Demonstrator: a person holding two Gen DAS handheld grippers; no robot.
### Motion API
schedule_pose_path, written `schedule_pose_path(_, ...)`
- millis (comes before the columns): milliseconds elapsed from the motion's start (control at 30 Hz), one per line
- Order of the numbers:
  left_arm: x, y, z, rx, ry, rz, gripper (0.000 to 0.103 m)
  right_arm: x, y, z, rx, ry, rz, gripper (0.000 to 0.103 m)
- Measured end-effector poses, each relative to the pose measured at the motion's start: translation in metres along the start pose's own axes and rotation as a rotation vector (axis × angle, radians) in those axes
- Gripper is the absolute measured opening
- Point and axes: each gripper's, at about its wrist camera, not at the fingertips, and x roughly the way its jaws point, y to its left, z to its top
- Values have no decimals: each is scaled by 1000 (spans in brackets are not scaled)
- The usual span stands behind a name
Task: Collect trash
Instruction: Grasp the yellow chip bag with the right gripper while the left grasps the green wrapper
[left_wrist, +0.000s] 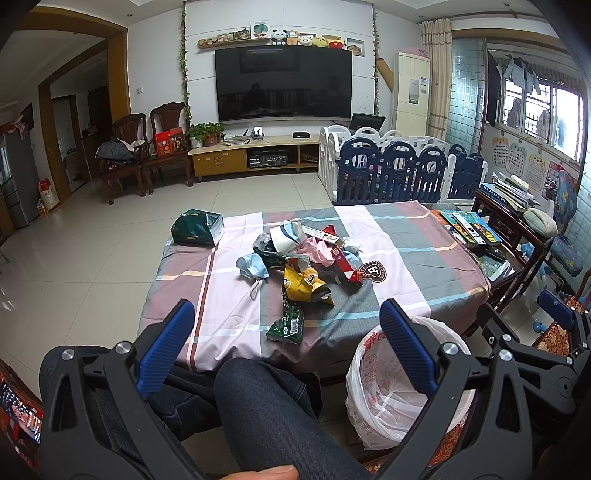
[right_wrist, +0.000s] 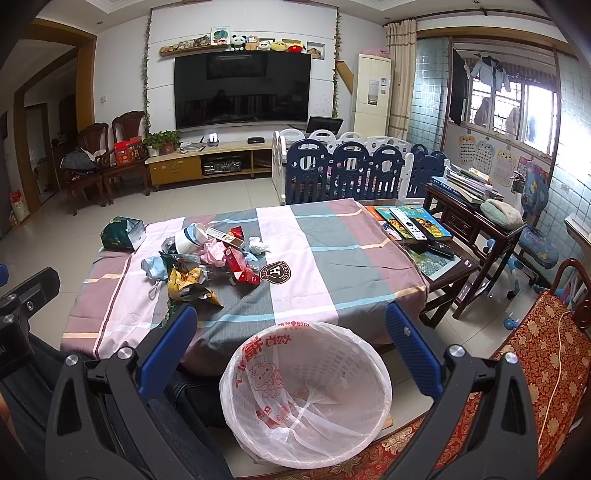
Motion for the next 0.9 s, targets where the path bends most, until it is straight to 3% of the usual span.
schedule_pose_path(767, 10, 12, -5, -8, 20, 2, 100, -7, -1, 8, 4, -23, 10, 100)
schedule_pose_path(833, 19, 20, -4, -21, 8, 16, 100, 2, -5, 11, 18, 13, 60, 100)
schedule_pose_path(900, 33, 36, -1, -55, -13, 41, 100, 21, -10, 11, 46, 107, 127, 100)
